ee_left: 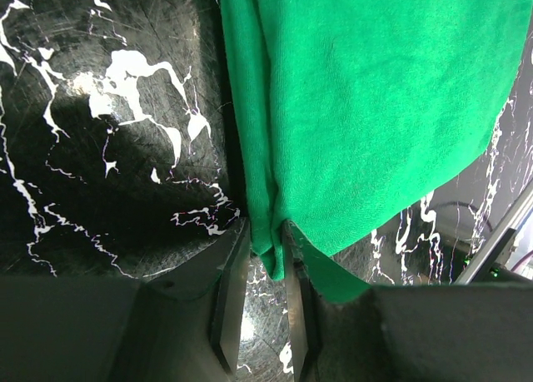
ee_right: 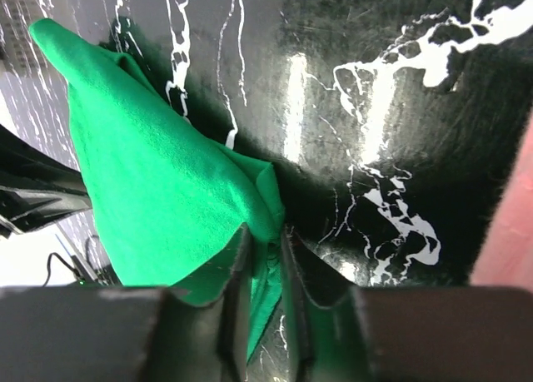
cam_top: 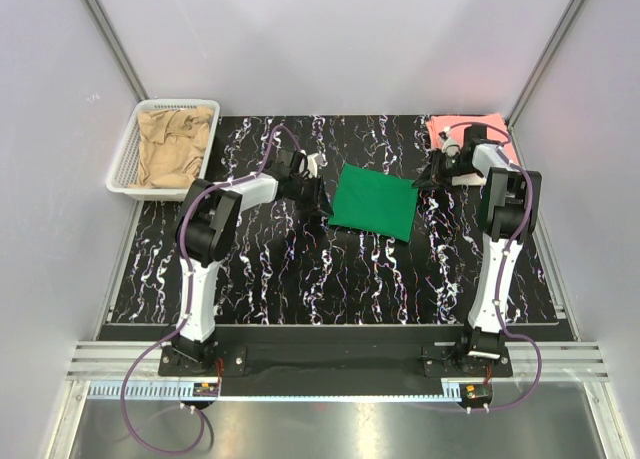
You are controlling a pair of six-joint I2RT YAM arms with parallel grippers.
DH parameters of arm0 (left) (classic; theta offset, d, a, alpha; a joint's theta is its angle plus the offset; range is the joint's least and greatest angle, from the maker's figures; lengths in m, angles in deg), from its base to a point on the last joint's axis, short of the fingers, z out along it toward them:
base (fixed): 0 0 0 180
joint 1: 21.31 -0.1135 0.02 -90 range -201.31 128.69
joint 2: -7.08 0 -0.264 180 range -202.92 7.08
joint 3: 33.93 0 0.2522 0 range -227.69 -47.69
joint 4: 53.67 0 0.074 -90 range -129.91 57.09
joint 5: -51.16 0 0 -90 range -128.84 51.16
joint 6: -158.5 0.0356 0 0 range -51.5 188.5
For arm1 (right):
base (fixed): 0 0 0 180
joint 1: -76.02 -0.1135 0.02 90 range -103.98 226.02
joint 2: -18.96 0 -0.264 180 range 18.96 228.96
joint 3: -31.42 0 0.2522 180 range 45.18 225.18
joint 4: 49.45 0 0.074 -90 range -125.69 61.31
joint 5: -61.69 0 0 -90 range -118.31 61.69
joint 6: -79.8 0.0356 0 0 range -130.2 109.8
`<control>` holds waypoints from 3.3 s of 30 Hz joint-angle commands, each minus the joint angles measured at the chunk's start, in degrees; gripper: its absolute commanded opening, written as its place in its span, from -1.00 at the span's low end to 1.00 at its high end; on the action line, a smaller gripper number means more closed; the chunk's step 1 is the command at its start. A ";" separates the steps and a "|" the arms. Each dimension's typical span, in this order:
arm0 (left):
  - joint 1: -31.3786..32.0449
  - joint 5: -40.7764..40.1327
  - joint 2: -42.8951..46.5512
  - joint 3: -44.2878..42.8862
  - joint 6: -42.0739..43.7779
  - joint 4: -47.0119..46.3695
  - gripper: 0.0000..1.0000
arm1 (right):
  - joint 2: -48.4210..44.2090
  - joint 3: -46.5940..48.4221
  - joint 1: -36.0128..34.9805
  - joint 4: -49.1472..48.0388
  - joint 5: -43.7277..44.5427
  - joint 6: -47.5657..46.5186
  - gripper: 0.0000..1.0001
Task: Fold and stack the t-shirts
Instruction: Neatly place the folded tshirt to the corner
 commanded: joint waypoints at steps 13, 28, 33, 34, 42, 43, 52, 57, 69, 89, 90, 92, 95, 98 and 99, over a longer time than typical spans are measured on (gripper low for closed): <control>-0.74 -6.47 9.23 -2.77 4.30 13.58 -0.32 | -13.07 1.46 0.23 1.84 10.15 -3.27 -1.00; -1.53 -4.80 27.96 6.00 9.05 17.03 -0.28 | -32.50 -1.62 0.23 3.07 26.51 -9.60 -1.00; -1.35 -3.40 28.58 6.27 9.05 16.41 -0.27 | -37.33 -1.97 0.23 3.34 28.36 -13.29 -1.00; -1.35 -3.39 28.67 6.62 9.05 16.23 -0.27 | -38.04 -2.06 0.23 2.99 28.80 -14.34 -1.00; -0.92 -0.85 27.79 7.50 7.64 14.74 -0.26 | -42.26 -0.39 0.23 1.14 27.31 -19.18 -1.00; -0.92 -0.58 27.88 7.59 7.64 14.74 -0.26 | -42.70 -0.39 0.23 0.36 27.22 -19.97 -1.00; -0.91 -0.50 32.00 7.86 7.99 14.65 -0.20 | -39.37 8.56 0.66 0.96 30.74 -22.08 -1.00; -0.92 -0.41 32.71 7.77 8.08 14.56 -0.19 | -37.17 12.87 1.19 2.89 29.77 -24.80 -1.00; -1.62 -0.93 34.12 7.77 8.26 14.65 -0.19 | -31.37 18.85 4.00 5.27 25.47 -26.04 -1.00; -1.62 -0.59 33.68 7.95 8.34 14.65 -0.18 | -9.58 36.86 9.01 4.92 23.35 -25.95 -1.00; -1.71 -0.41 33.50 7.86 8.26 14.65 -0.18 | -7.30 37.74 9.10 4.57 24.31 -26.13 -1.00; -1.62 -0.84 33.50 8.12 8.34 14.65 -0.18 | -5.36 39.94 9.28 3.43 25.37 -26.48 -1.00; -1.53 -1.55 33.33 8.30 8.34 14.65 -0.18 | -1.40 43.27 9.28 0.61 30.12 -25.78 -1.00; -1.35 -1.38 32.45 8.12 8.43 14.65 -0.18 | 0.98 44.78 9.37 0.18 31.61 -25.34 -1.00; -1.35 -0.94 31.66 8.03 8.17 14.65 -0.18 | 1.94 44.87 9.37 -0.44 31.70 -25.25 -1.00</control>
